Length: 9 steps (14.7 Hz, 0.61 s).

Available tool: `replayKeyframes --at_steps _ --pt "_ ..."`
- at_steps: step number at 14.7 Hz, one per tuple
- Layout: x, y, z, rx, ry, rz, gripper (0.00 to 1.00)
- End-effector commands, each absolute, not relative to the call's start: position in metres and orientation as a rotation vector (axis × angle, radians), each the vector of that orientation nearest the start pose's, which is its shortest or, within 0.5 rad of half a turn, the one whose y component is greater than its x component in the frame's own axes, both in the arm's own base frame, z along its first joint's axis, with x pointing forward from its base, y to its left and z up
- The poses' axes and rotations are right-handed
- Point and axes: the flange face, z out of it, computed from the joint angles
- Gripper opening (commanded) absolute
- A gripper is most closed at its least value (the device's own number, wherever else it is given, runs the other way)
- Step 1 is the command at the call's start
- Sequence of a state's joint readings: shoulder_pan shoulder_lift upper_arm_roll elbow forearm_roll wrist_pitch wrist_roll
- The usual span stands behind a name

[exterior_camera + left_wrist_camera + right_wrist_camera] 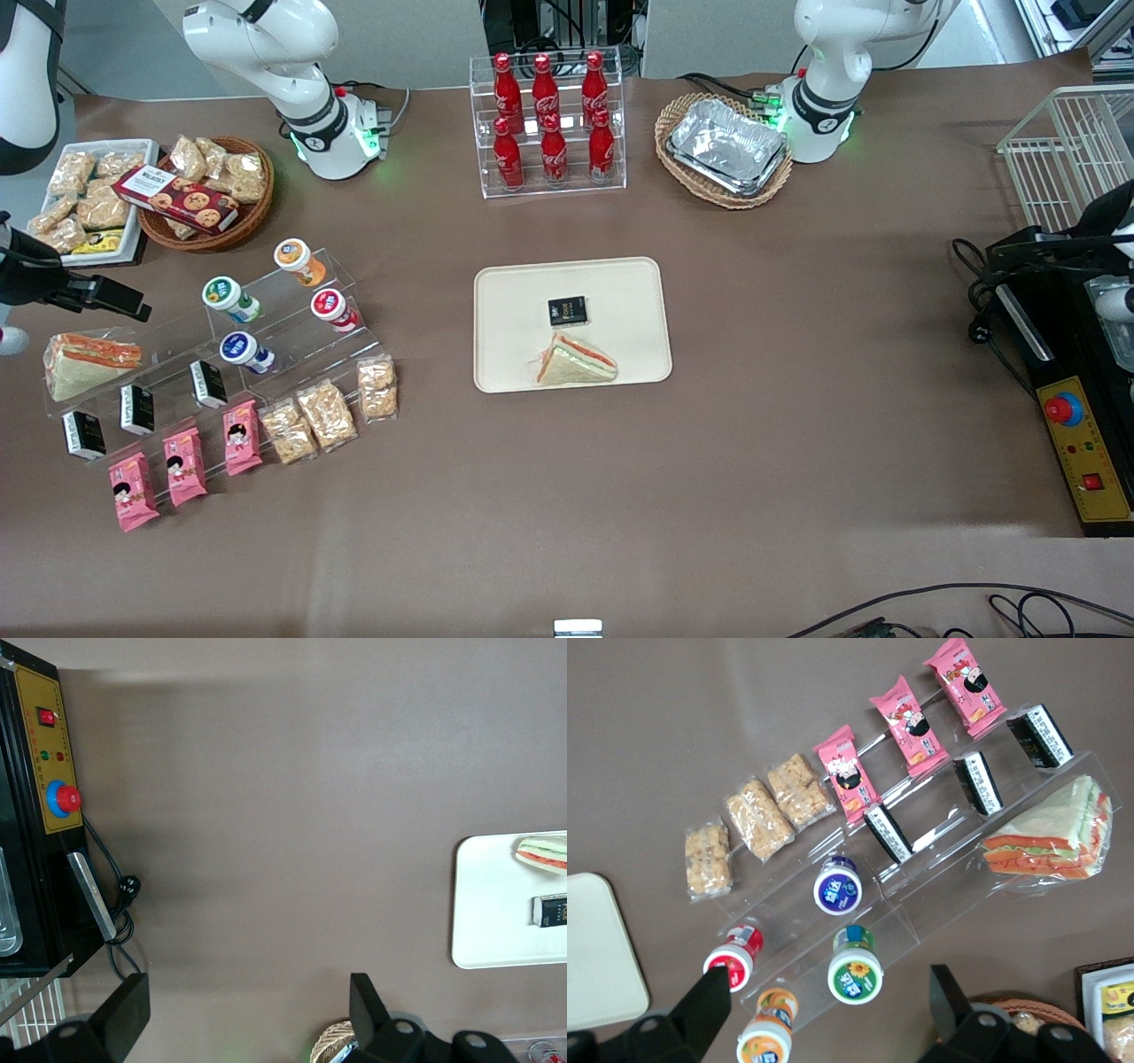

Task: Place green gum on tray
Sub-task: 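Move the right gripper over the acrylic rack toward the green gum bottle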

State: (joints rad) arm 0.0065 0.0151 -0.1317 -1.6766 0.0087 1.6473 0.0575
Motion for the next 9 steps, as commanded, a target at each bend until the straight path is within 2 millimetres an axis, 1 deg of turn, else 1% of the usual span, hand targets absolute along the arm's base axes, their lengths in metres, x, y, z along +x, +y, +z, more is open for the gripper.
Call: replayKeyframes --at_steps 1,5,6,7,9 --pt "0.522 -0.068 0.588 -3.132 0.204 0.105 1.0" --pt "0.457 -0.06 0.572 -3.114 0.161 0.042 1.0" --pt "0.446 -0.059 0.567 -3.113 0.101 0.023 1.0" --pt "0.438 -0.06 0.565 -3.112 0.04 0.007 1.0" --pt "0.438 -0.063 0.564 -3.111 -0.011 0.011 1.0"
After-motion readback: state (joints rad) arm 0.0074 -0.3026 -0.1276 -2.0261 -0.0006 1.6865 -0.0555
